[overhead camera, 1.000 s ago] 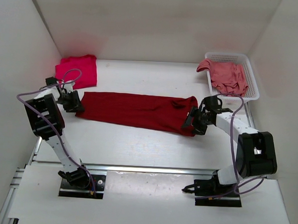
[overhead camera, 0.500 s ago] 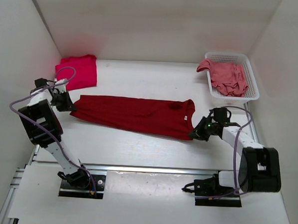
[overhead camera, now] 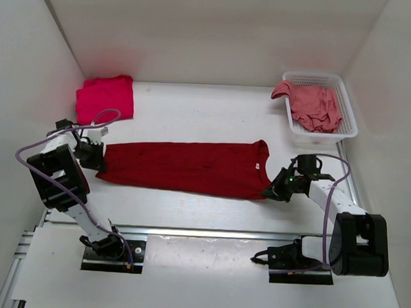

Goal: Fold and stack the t-shirts
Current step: Fold the other side of the tshirt into a rectangle, then rotate the tshirt 90 degrees

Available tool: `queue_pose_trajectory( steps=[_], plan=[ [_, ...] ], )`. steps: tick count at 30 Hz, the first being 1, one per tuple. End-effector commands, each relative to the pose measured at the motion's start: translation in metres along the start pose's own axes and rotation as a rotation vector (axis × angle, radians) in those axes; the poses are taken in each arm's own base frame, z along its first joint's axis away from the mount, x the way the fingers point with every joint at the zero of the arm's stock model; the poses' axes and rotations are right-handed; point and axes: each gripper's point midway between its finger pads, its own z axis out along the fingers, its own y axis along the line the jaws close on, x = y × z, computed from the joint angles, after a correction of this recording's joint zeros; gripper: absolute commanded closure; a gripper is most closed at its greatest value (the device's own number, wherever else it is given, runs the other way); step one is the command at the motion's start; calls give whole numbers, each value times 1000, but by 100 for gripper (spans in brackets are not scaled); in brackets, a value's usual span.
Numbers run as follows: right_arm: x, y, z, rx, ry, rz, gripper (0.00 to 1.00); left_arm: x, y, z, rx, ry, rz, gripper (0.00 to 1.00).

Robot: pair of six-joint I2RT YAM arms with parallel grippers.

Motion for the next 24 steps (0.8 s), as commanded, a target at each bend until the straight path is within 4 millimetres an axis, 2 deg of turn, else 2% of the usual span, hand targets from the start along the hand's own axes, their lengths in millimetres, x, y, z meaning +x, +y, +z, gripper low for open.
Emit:
queue_pose_trajectory(
  steps=[1,2,5,7,9,11,13,14,16,18,20,21,22,23,24],
  plan=[
    [-4,-7,-13,27,-49,15,100,11,6,-24,-76,19,145,92],
    [-5,-7,-14,26,-55,17,100,11,6,-29,-89,12,193,89],
    [7,-12,-10,43,-13,30,97,30,-2,-26,-88,55,275,75],
    [11,-18,-9,71,5,45,94,40,-2,-25,-98,69,285,70],
    [16,-24,-9,100,23,60,90,47,-1,-27,-97,73,270,60],
    [16,-28,-13,123,17,90,76,53,2,-31,-87,83,233,51],
    [14,-30,-18,132,2,100,47,57,0,-37,-74,86,207,45],
    [13,-24,-21,121,-18,95,38,56,4,-40,-88,75,194,41],
    [13,-22,-25,136,-46,92,3,51,14,-48,-136,29,171,40],
    [14,-16,-25,139,-72,82,1,36,29,-59,-212,-88,80,40],
    [17,-18,-20,159,-74,99,1,4,48,-71,-302,-232,54,33],
    [18,-20,-16,164,-68,97,1,-8,45,-71,-312,-254,44,31],
    [19,-22,-11,174,-61,104,1,-30,47,-71,-362,-271,72,29],
    [16,-21,-9,178,-66,109,1,-34,52,-65,-395,-241,83,29],
    [12,-20,-7,186,-70,102,1,-52,42,-58,-394,-235,127,29]
  ],
)
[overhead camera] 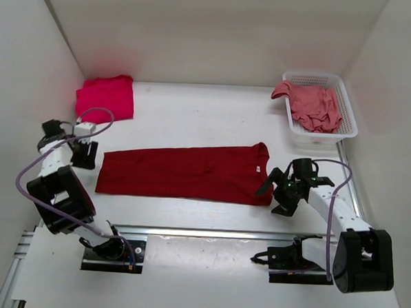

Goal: Fold and stack the t-shirts
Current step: Rotate the tshirt 90 degrees

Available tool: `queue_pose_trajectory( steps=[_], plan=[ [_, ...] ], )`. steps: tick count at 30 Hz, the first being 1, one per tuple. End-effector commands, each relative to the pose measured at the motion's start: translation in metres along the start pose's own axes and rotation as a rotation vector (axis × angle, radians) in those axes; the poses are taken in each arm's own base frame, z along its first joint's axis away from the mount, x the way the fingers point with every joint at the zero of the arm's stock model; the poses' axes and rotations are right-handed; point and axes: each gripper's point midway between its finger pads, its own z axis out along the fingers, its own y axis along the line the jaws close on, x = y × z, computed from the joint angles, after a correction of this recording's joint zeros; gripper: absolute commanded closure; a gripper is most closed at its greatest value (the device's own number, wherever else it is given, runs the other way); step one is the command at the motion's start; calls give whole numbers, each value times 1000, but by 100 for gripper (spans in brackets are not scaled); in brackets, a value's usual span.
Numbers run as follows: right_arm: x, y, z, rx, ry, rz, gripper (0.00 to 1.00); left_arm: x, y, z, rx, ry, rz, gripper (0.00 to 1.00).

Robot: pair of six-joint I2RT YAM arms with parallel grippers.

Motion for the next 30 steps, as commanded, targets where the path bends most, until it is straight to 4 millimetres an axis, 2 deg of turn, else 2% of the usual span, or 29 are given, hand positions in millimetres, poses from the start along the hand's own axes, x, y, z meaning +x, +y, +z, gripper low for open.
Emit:
queue_pose_trajectory(
  steps=[1,2,3,4,6,8,11,14,15,16,17,19,21,24,25,27,28,29,30],
  plan=[
    [-12,-2,12,60,-38,24,1,-77,-3,13,-94,-120,66,29],
    [-18,5,11,61,-56,-4,1,-79,-7,22,-77,-109,61,29],
    [-23,9,11,74,-56,-10,1,-94,-12,23,-56,-138,48,29],
    [-21,5,17,115,-39,-21,1,-101,-17,31,-35,-153,24,29],
    [-28,14,16,131,-48,-59,1,-119,-16,39,-45,-197,-14,28],
    [-26,10,22,169,-33,-73,1,-116,-22,55,-10,-168,-15,29],
    [-26,11,26,166,-27,-58,7,-107,-34,64,69,-120,13,34],
    [-23,9,30,154,-13,-52,34,-87,-43,69,120,-72,26,40],
    [-25,11,31,142,-16,-46,53,-80,-44,72,124,-59,28,45],
    [-27,12,30,129,-18,-46,72,-76,-43,74,112,-42,35,54],
    [-27,10,30,133,-10,-42,96,-73,-44,75,114,-34,38,58],
    [-37,11,30,130,-18,-44,100,-70,-44,78,113,-13,44,85],
    [-47,15,31,131,-13,-57,100,-69,-33,74,88,-18,4,94],
    [-84,39,29,128,-45,-142,100,-62,-20,68,85,-25,-42,95],
    [-87,35,36,165,-24,-147,100,-57,-15,66,82,-16,-55,95],
    [-118,58,37,158,-53,-204,100,-47,-16,63,98,8,-49,94],
    [-124,61,38,170,-46,-211,100,-41,-16,60,106,20,-53,93],
    [-136,71,43,170,-45,-229,100,-37,-21,57,124,34,-39,91],
    [-156,84,47,160,-65,-245,100,-30,-21,57,127,45,-25,91]
  ],
)
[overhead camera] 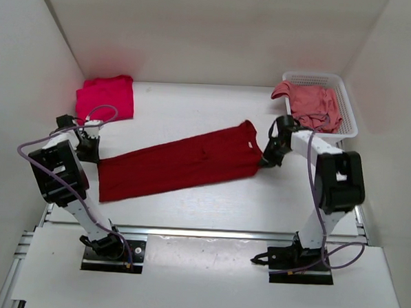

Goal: Fold and stack the t-shirts
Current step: Rotate the tshirt 90 degrees

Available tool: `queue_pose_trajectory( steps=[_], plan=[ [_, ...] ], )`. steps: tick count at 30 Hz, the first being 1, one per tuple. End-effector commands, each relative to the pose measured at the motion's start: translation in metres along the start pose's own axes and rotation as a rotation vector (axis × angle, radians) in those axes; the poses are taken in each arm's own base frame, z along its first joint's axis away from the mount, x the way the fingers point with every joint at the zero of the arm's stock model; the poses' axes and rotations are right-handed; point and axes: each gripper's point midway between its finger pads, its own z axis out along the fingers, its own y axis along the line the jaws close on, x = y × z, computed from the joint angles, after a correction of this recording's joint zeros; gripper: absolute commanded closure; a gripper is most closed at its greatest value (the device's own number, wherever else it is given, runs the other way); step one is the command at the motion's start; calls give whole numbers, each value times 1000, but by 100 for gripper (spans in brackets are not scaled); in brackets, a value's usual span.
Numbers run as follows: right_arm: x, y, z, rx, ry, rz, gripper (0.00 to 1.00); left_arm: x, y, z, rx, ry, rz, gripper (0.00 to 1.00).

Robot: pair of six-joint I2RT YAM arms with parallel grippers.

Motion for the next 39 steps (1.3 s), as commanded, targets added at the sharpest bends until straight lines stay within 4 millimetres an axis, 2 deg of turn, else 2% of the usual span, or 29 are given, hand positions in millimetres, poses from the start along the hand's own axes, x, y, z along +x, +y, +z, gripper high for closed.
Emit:
queue_pose_trajectory(
  steps=[1,3,4,5,6,7,8,10,11,12,13,14,16,19,20,23,25,26,28,29,30,32,33,34,35,36,37,38,39],
  plan=[
    [-51,16,2,22,-62,-88,100,13,-8,-17,34,11,43,87],
    [-93,41,5,11,-107,-137,99,18,-14,-22,50,17,65,78],
    [-97,37,18,51,-75,-128,100,21,-19,-23,62,22,82,73],
    [-117,58,7,35,-112,-163,100,23,-21,-26,64,31,88,68],
    [-137,68,7,43,-118,-175,100,26,-27,-27,79,41,106,66],
    [-144,67,28,72,-92,-178,100,27,-31,-26,81,47,125,62],
    [-166,90,8,53,-145,-208,99,29,-34,-27,90,51,136,59],
    [-211,128,1,7,-255,-242,96,29,-42,-30,106,53,157,56],
    [-213,126,-3,15,-250,-233,87,29,-44,-31,113,51,164,54],
    [-220,123,8,-8,-247,-204,82,29,-46,-33,118,48,168,53],
    [-209,111,12,19,-210,-182,78,33,-48,-33,122,56,157,53],
    [-215,114,11,11,-250,-199,72,30,-49,-35,119,47,172,53],
    [-213,115,-8,58,-315,-280,60,31,-55,-36,135,53,181,52],
    [-209,121,-47,221,-417,-390,32,24,-54,-36,118,35,187,50],
    [-210,128,-60,233,-453,-416,30,22,-54,-35,112,28,175,50],
    [-183,135,-89,368,-493,-482,19,8,-56,-35,104,-7,151,49],
    [-152,157,-107,385,-527,-542,14,2,-58,-36,110,-24,137,49],
    [-148,160,-129,416,-591,-531,13,-1,-60,-36,110,-31,132,49],
    [-112,172,-153,513,-662,-594,6,-5,-65,-40,110,-53,125,49],
    [-98,167,-168,522,-677,-588,6,-8,-65,-42,112,-67,122,49],
    [-76,174,-188,513,-716,-614,3,-8,-67,-45,119,-80,116,49],
    [-39,151,-175,553,-658,-663,1,-9,-70,-48,121,-95,110,48],
    [-18,153,-191,462,-670,-677,1,-8,-74,-48,125,-95,109,47],
    [6,143,-157,426,-575,-707,0,-10,-74,-49,119,-101,113,47],
    [23,129,-147,360,-558,-664,1,-11,-73,-49,103,-103,106,47],
    [54,117,-131,283,-483,-648,1,-7,-75,-46,101,-88,97,48],
    [70,131,-120,172,-458,-637,1,-8,-74,-47,98,-96,91,48],
    [92,134,-106,118,-425,-628,1,-1,-77,-43,111,-74,69,47],
    [100,138,-91,116,-415,-606,1,-5,-75,-44,111,-91,49,47]
  ],
)
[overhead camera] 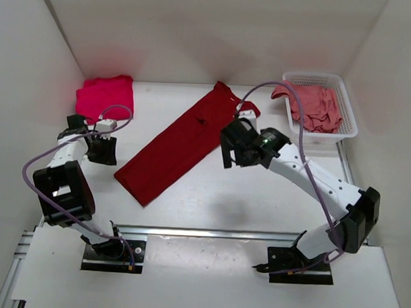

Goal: Fold and stack the t-shirts
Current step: Rotate the tshirt 90 degrees

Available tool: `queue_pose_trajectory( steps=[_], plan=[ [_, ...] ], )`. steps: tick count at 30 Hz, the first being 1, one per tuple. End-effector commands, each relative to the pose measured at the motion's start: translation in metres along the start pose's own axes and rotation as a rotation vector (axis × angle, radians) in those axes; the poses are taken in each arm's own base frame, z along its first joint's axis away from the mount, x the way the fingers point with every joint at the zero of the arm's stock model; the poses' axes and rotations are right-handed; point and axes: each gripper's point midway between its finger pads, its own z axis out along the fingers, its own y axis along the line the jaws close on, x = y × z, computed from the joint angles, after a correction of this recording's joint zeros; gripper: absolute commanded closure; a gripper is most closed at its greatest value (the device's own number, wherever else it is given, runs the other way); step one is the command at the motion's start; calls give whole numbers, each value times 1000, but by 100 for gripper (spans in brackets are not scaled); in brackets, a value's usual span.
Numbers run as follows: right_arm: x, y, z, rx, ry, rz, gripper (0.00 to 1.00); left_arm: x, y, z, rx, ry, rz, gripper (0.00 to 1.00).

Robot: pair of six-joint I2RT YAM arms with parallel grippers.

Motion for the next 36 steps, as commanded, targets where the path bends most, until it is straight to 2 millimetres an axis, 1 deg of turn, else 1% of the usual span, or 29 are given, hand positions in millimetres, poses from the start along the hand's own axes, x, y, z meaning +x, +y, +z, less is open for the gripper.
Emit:
queue_pose_trajectory(
  steps=[1,2,3,4,5,6,7,8,9,10,11,12,13,14,15,16,17,18,21,22,24,25,26,27,29,31,32,33,36],
  plan=[
    [15,80,33,-165,23,131,1,-5,-10,1,26,-36,-54,47],
    [12,107,30,-230,28,132,1,-4,-13,1,32,-37,-59,48],
    [4,130,38,-248,31,131,1,-9,-12,2,35,-45,-58,48],
    [-4,160,41,-291,28,121,1,-11,-17,3,40,-47,-74,48],
    [-5,178,39,-309,26,101,1,-15,-18,3,40,-56,-64,48],
    [-15,204,43,-332,15,105,1,-20,-22,2,45,-73,-75,48],
    [-27,222,47,-354,4,111,1,-25,-26,1,52,-87,-86,48],
    [-17,239,60,-359,39,87,1,-28,-28,-1,54,-99,-103,48],
    [-32,255,47,-408,20,95,2,-29,-30,-3,63,-104,-117,48],
    [-34,267,53,-403,30,88,5,-31,-26,-4,63,-116,-155,48],
    [-25,280,63,-397,54,71,6,-33,-22,-8,61,-137,-192,48],
    [-34,290,48,-424,38,54,8,-33,-22,-11,65,-145,-224,47],
    [-38,305,47,-443,29,51,10,-35,-18,-14,66,-167,-245,47],
    [-36,317,47,-460,49,48,13,-34,-13,-17,58,-177,-281,47],
    [-27,321,46,-460,80,30,16,-33,-11,-17,53,-182,-293,47],
    [-24,330,51,-468,93,31,17,-31,-8,-18,49,-181,-317,47],
    [-11,333,60,-453,133,22,19,-30,-8,-20,48,-184,-323,47],
    [-7,334,57,-452,155,24,19,-25,-5,-19,37,-169,-333,47],
    [7,329,67,-400,217,45,19,-28,3,-25,-19,-183,-341,46],
    [11,333,65,-399,219,48,19,-29,11,-30,-47,-211,-357,47],
    [12,338,62,-416,211,37,19,-26,33,-42,-101,-277,-469,48],
    [16,343,61,-426,217,36,19,-33,39,-50,-111,-328,-474,45],
    [23,344,60,-425,227,24,19,-34,46,-57,-118,-369,-516,45],
    [21,345,61,-432,233,43,18,-31,52,-60,-131,-379,-542,45],
    [36,344,64,-411,271,32,19,-32,55,-65,-152,-401,-523,44],
    [49,343,60,-397,298,10,19,-33,48,-62,-157,-393,-468,45],
    [53,345,62,-393,305,10,19,-33,50,-64,-179,-394,-452,44],
    [54,344,64,-391,317,14,19,-32,46,-60,-175,-385,-443,44],
    [71,344,73,-367,379,14,18,-33,40,-56,-158,-390,-434,45]
  ],
)
